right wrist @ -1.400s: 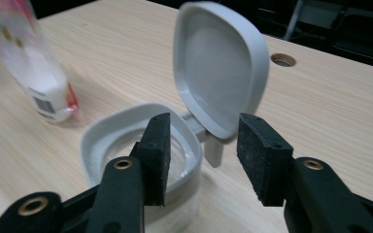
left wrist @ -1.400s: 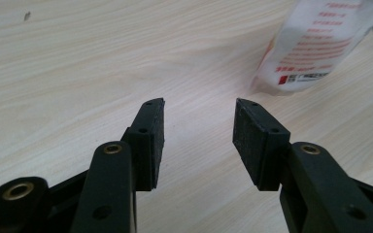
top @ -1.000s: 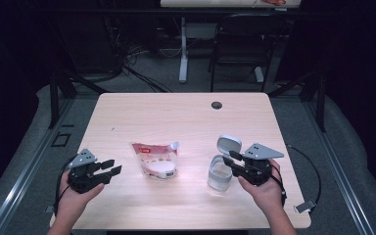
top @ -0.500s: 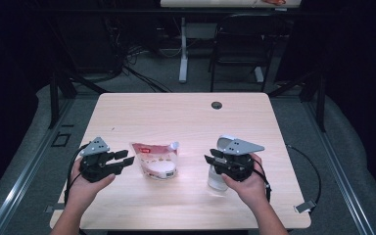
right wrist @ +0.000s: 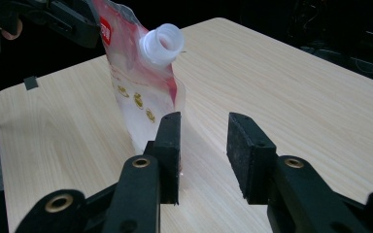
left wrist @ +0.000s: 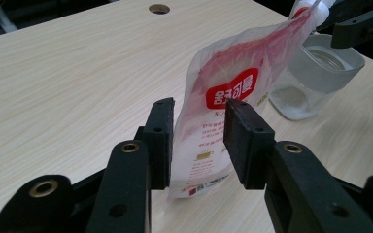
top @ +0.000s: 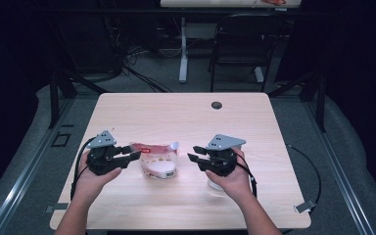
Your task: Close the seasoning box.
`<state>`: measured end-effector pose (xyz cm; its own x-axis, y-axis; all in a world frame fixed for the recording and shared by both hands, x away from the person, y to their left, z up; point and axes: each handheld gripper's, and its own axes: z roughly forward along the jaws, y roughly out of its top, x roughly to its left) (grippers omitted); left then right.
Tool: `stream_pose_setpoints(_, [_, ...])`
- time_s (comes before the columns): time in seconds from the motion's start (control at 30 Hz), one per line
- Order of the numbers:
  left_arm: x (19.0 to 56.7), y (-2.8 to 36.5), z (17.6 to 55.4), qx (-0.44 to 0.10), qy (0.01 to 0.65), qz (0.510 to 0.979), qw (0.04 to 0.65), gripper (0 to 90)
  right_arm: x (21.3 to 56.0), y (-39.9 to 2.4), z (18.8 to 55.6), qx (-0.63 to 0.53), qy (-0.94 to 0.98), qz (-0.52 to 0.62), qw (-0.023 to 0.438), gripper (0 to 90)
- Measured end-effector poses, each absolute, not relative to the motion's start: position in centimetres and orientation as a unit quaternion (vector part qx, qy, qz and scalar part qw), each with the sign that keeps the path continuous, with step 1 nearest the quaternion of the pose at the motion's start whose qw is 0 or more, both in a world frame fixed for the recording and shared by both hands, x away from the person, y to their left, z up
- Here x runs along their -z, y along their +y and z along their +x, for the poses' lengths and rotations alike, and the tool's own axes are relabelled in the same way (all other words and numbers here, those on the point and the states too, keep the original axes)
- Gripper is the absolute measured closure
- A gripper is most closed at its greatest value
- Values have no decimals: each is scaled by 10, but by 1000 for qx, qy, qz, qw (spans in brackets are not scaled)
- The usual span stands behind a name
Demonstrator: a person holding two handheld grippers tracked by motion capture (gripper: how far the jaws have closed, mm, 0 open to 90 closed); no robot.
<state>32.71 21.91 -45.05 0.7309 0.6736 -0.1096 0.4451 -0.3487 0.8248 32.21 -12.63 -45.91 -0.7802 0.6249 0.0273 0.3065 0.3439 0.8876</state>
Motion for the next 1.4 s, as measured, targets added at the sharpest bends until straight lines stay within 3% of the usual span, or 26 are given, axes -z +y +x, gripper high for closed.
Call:
stream_pose_setpoints(0.3, [451,221,325,-133,347,808,456,717,464,-107,329,-493,812,275,147,658])
stream_pose_setpoints(0.83, [452,221,324,-136,346,808,457,737,466,-85,337,-511,807,265,132,622])
stream_pose_setpoints(1.4, [449,223,323,-136,347,809,455,829,462,-79,336,-497,814,265,143,652])
